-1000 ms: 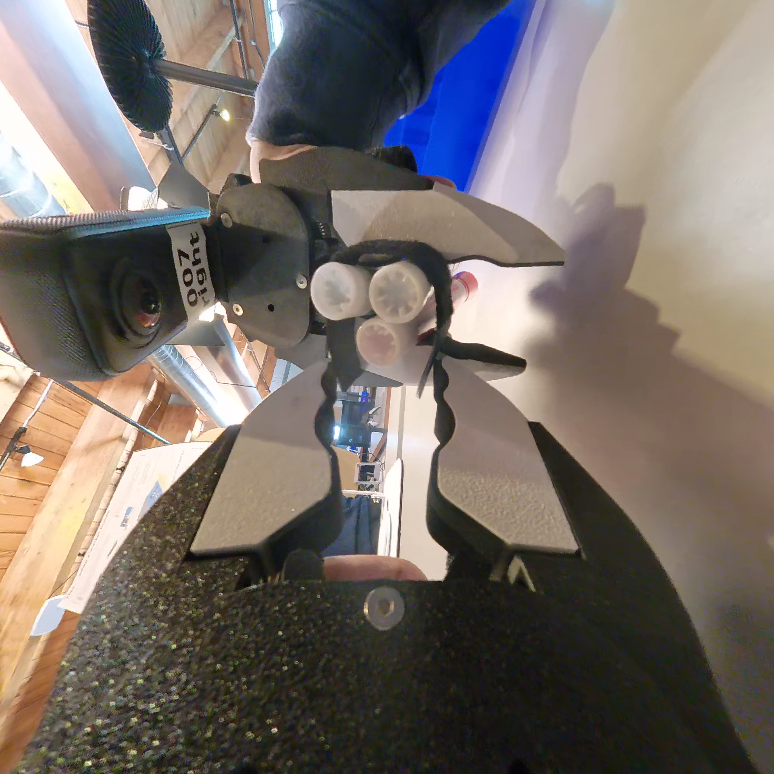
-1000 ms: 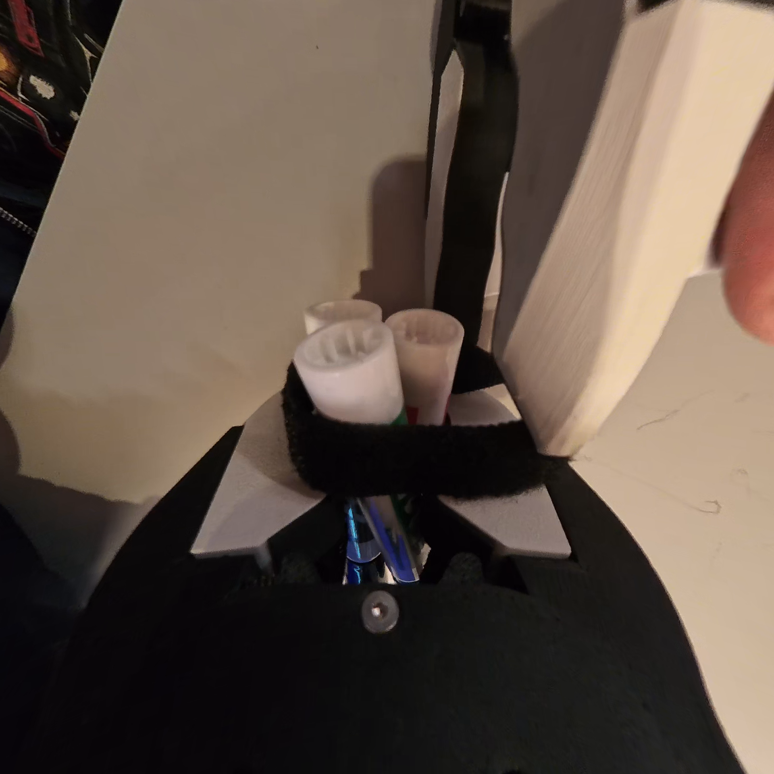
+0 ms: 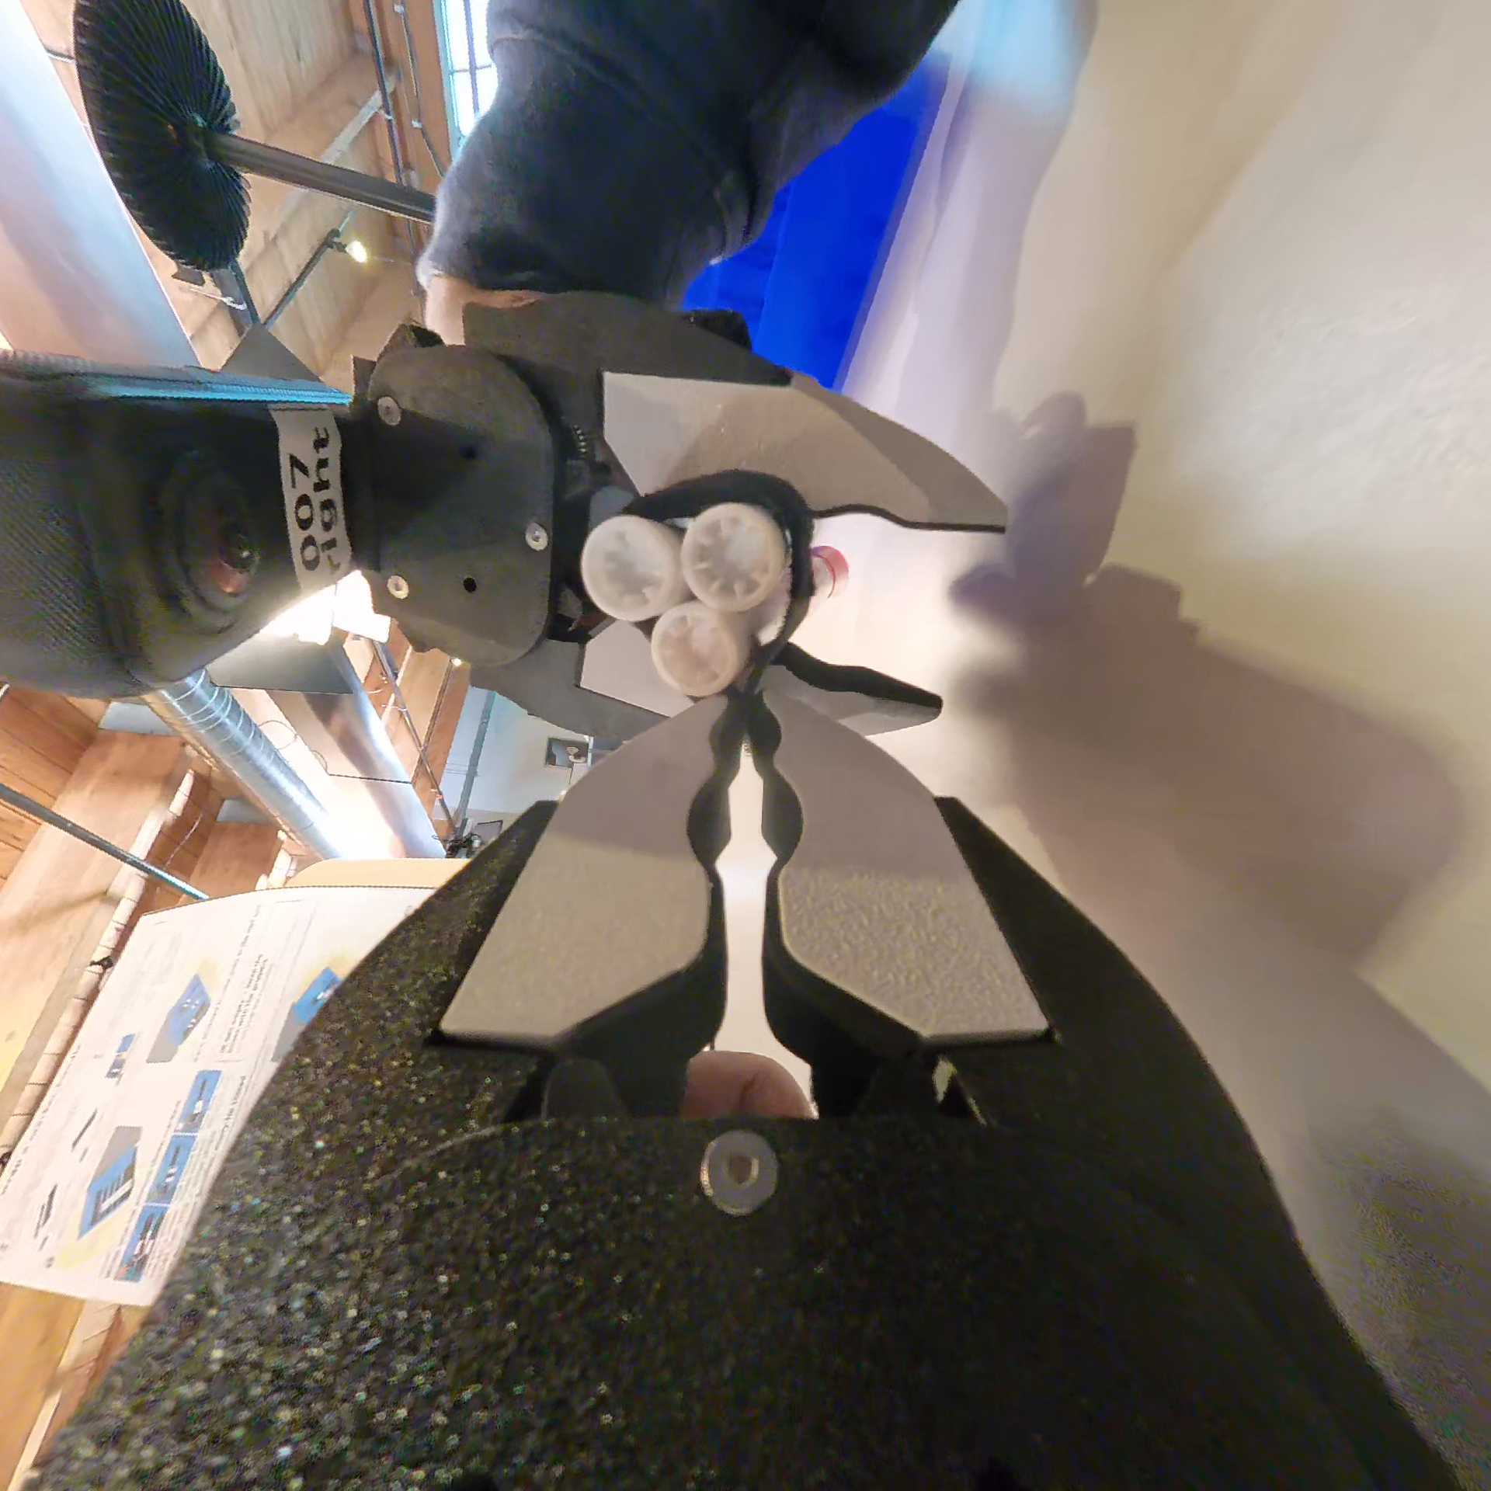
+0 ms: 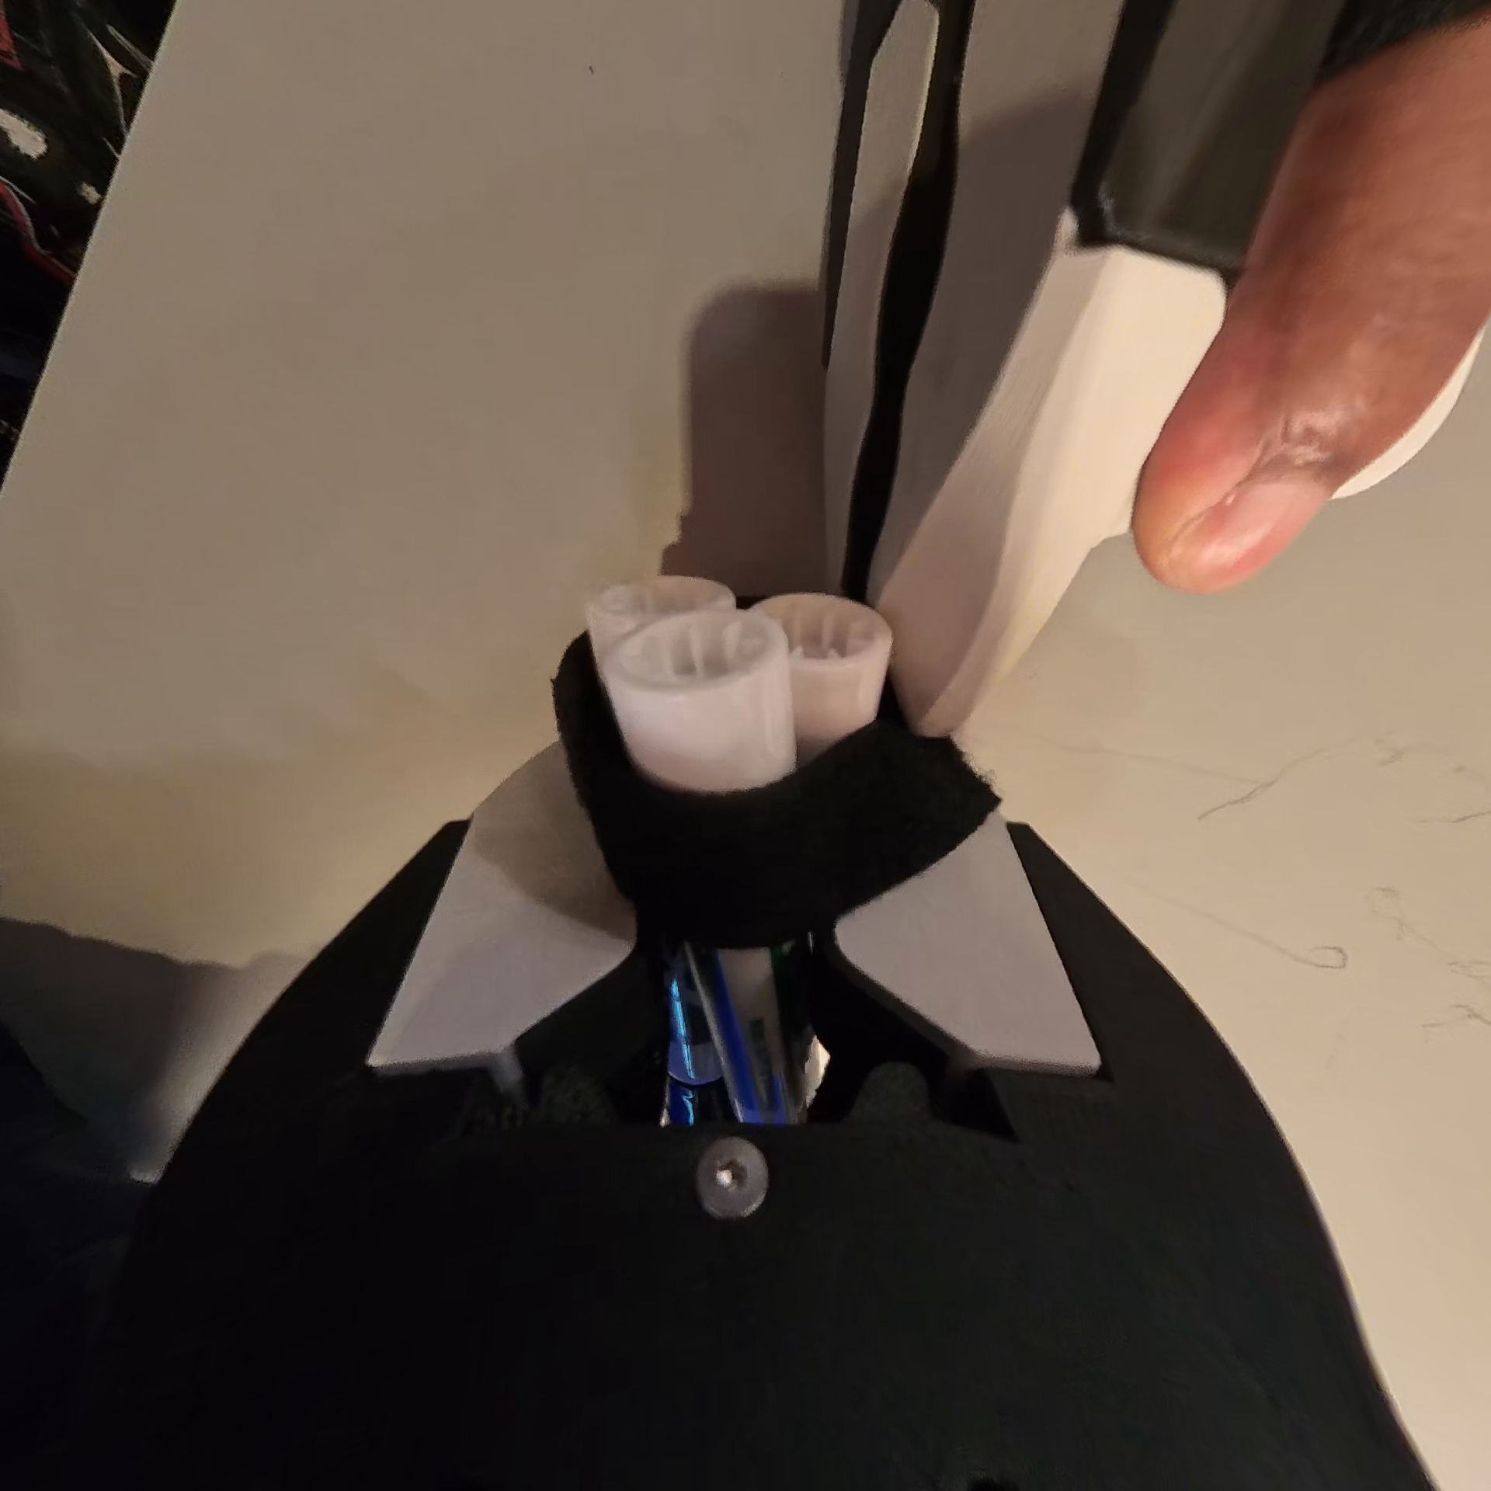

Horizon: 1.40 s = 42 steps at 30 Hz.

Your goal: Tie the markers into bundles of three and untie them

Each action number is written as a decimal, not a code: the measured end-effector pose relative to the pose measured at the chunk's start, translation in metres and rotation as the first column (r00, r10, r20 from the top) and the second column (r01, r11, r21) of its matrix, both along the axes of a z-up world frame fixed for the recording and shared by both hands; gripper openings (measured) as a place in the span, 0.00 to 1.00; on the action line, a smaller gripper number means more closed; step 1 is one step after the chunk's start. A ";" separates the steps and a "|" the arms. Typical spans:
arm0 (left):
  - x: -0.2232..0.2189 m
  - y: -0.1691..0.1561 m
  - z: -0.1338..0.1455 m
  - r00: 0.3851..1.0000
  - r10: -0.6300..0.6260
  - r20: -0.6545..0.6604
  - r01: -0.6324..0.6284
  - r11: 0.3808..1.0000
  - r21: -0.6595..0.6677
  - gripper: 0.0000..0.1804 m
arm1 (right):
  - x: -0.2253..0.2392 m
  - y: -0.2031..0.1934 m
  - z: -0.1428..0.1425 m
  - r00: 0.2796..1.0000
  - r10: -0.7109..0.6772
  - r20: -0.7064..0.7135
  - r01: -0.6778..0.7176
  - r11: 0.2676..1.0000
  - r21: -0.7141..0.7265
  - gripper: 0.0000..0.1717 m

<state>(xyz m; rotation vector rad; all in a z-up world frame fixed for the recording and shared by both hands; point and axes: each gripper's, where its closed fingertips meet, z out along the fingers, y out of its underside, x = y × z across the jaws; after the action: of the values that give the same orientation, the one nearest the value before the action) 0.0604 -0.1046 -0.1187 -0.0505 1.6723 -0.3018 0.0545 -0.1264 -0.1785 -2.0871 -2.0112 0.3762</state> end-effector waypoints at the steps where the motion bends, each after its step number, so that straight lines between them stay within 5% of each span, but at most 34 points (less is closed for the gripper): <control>1: 0.000 0.000 -0.001 1.000 0.001 -0.007 -0.001 1.000 0.001 0.01 | 0.001 0.001 -0.001 1.000 -0.001 0.011 0.001 1.000 0.006 0.25; 21: 0.002 -0.005 -0.014 0.995 -0.014 -0.099 0.007 0.997 -0.071 0.01 | 0.022 0.008 -0.008 0.971 -0.037 0.238 0.015 0.995 0.094 0.24; 32: 0.002 -0.011 -0.014 0.991 -0.055 -0.122 0.038 0.990 -0.138 0.02 | 0.020 0.008 -0.003 0.968 -0.027 0.251 -0.006 0.992 0.129 0.24; 42: 0.000 -0.018 -0.015 0.989 -0.094 -0.114 0.087 0.994 -0.062 0.01 | 0.015 0.003 -0.003 0.973 0.001 0.230 -0.030 0.992 0.121 0.24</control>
<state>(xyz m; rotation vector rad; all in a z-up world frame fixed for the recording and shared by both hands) 0.0604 -0.1225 -0.1339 -0.0356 1.7848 -0.4222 0.0699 -0.1231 -0.1812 -2.1225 -2.1162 0.0103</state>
